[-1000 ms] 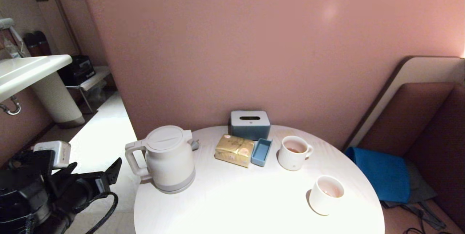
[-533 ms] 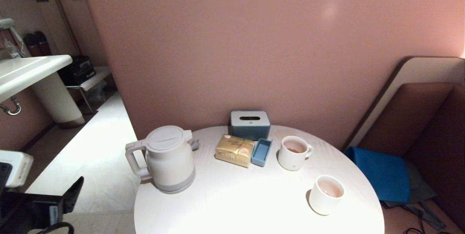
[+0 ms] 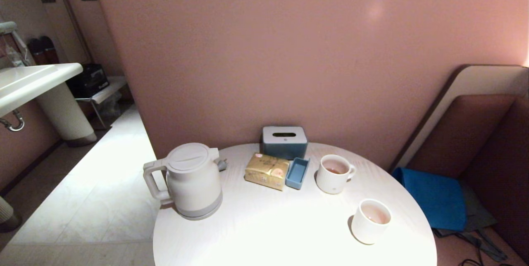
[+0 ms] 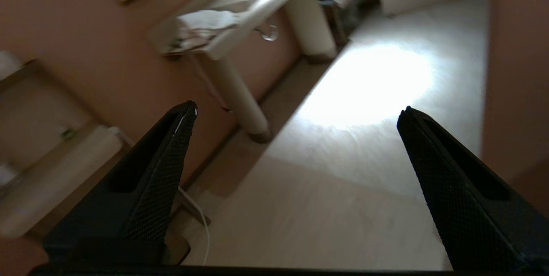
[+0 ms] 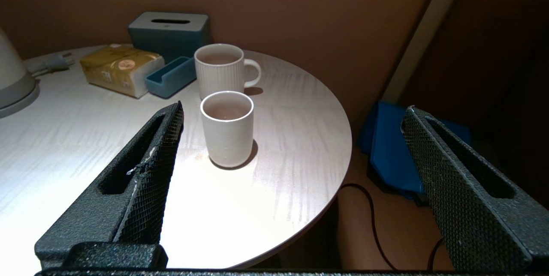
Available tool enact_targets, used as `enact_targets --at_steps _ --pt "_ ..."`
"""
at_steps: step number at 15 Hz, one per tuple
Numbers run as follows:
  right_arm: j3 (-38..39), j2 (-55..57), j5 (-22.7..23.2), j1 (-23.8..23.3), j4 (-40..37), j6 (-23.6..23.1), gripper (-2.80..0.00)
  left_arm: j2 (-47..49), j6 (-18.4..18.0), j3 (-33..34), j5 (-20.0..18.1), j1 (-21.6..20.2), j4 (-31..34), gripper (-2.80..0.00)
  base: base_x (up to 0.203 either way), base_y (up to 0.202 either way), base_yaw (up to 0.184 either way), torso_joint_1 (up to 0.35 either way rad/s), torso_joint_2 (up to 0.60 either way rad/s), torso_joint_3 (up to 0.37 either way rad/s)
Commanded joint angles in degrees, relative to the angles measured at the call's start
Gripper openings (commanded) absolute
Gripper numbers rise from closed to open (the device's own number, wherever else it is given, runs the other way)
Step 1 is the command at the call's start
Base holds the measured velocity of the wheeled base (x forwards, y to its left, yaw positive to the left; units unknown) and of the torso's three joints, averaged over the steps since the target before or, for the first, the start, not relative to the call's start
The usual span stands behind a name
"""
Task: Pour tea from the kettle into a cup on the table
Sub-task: Pick up the cup
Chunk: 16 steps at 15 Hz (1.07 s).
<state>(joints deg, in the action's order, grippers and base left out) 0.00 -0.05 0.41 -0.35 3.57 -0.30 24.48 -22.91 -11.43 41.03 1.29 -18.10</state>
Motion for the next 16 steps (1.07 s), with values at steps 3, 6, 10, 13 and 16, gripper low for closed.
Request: enact_targets --at_steps 3,6,10,13,16 --pt "0.00 0.05 0.02 0.00 0.04 -0.05 0.00 -12.50 -0.30 5.25 -0.67 -2.97 0.01 0.00 0.000 0.000 0.000 0.000 0.00 0.000" --pt "0.00 0.05 0.02 0.00 0.04 -0.05 0.00 -16.20 1.46 10.54 -10.55 -2.78 0.50 0.00 0.000 0.000 0.000 0.000 0.00 0.000" --pt "0.00 0.05 0.02 0.00 0.04 -0.05 0.00 -22.07 10.79 10.32 -33.42 -2.41 13.61 0.00 0.000 0.000 0.000 0.000 0.00 0.000" --pt "0.00 0.05 0.02 0.00 0.04 -0.05 0.00 -24.37 23.13 8.07 -45.53 -2.30 22.77 0.00 0.000 0.000 0.000 0.000 0.00 0.000" --pt "0.00 0.05 0.02 0.00 0.04 -0.05 0.00 -24.48 25.54 7.92 -45.87 -2.35 21.36 -2.80 0.000 0.000 0.000 0.000 0.00 0.000"
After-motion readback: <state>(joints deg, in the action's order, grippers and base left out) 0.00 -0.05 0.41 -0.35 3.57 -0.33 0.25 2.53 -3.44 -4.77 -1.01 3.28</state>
